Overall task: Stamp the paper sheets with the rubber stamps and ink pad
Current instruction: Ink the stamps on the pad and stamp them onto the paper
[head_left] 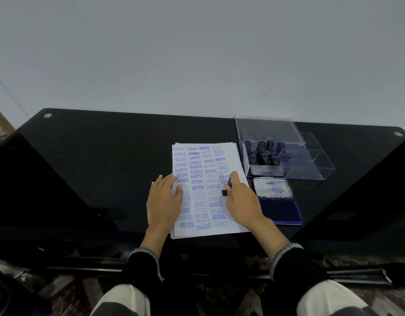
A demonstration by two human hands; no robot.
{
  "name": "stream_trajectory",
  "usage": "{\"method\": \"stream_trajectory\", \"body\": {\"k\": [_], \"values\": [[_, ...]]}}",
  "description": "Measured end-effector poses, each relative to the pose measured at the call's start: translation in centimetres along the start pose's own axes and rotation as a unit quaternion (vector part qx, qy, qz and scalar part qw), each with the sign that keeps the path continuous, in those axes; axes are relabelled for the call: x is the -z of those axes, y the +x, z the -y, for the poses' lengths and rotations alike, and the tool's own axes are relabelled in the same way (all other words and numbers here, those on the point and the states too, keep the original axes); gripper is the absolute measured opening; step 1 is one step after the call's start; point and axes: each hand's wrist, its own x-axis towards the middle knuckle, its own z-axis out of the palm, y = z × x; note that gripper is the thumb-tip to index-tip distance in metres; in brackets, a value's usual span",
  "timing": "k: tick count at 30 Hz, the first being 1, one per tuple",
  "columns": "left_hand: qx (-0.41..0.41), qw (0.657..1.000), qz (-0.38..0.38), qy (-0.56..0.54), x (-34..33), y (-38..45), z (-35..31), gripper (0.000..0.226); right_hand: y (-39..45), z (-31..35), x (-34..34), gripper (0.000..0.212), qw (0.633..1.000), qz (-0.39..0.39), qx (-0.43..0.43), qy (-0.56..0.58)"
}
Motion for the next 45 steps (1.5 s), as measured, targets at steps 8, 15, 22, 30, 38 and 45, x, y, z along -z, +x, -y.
{"method": "stream_trajectory", "body": {"k": [8, 15, 22, 30, 38, 45], "values": [[-0.005, 1.000, -0.001, -0.002, -0.1, 0.0, 0.1, 0.037, 1.5, 0.0, 1.0, 0.010, 0.998, 0.056, 0.000, 0.032], [-0.003, 1.000, -0.001, 0.000, -0.3, 0.1, 0.3, 0.037, -0.1, -0.3, -0.2, 0.018, 1.000, -0.003, 0.005, 0.008], [0.000, 1.000, 0.000, -0.001, -0.3, 0.2, 0.4, 0.037, -0.1, -0.4, -0.4, 0.019, 1.000, -0.004, 0.000, -0.002], [0.000, 1.000, 0.003, 0.003, -0.3, 0.2, 0.3, 0.038, 1.0, -0.4, 0.5, 0.016, 0.999, 0.036, 0.010, 0.019], [-0.004, 1.000, 0.000, 0.005, -0.3, 0.1, 0.3, 0.038, -0.5, -0.2, -0.6, 0.018, 1.000, -0.024, 0.003, 0.014], [0.001, 1.000, 0.004, 0.004, -0.3, 0.3, 0.2, 0.038, 0.3, -0.8, -0.5, 0.023, 1.000, 0.009, 0.010, 0.018]]}}
